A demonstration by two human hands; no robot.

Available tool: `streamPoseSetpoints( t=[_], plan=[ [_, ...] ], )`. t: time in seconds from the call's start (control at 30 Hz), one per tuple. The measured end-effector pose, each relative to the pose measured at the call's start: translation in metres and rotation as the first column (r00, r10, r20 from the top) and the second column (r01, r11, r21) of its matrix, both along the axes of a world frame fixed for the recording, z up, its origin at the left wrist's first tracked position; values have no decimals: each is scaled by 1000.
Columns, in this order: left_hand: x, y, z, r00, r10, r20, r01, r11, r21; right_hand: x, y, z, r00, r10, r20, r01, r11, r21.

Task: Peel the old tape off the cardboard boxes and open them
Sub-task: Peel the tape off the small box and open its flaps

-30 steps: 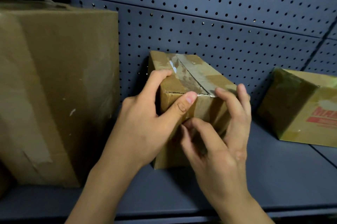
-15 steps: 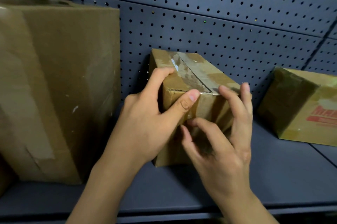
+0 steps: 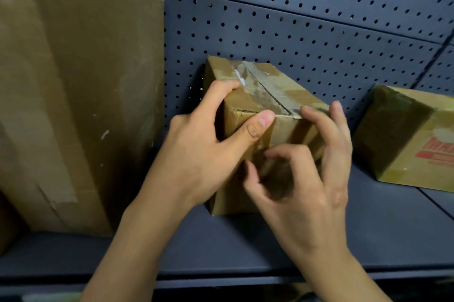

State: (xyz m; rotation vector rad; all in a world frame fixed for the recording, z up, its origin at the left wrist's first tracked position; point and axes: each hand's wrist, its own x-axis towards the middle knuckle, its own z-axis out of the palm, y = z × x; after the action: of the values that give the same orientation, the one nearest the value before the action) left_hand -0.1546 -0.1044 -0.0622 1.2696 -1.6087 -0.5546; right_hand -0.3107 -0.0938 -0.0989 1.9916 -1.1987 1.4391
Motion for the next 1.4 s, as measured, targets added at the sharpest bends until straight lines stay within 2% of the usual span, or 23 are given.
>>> streamPoseSetpoints(
  t=[0.23,0.43,0.87,1.03,1.27,1.4],
  plan=[
    [9,3,-1,998,-67,-4,67,998,-19,0,2,7,1000,10,13,-10,1000,-9],
    [5,3,0,999,-31,15,32,999,-36,-1,-6,-7,998,52,-31,-54,997,-51],
    [5,0,-1,1000,-22,4,22,999,-48,6,-10,-13,999,-45,-16,44,998,-39],
    [5,-2,-2,1000,-7,-7,6,999,-50,2,-8,-5,997,23,67,-21,1000,-23],
    [2,1,1,1000,-4,-23,2,997,-76,-10,-4,0,991,136,0,-136,991,-2],
    [4,-1,-3,999,25,31,-23,998,-62,-4,-6,-3,993,120,7,-120,993,-6]
  ],
)
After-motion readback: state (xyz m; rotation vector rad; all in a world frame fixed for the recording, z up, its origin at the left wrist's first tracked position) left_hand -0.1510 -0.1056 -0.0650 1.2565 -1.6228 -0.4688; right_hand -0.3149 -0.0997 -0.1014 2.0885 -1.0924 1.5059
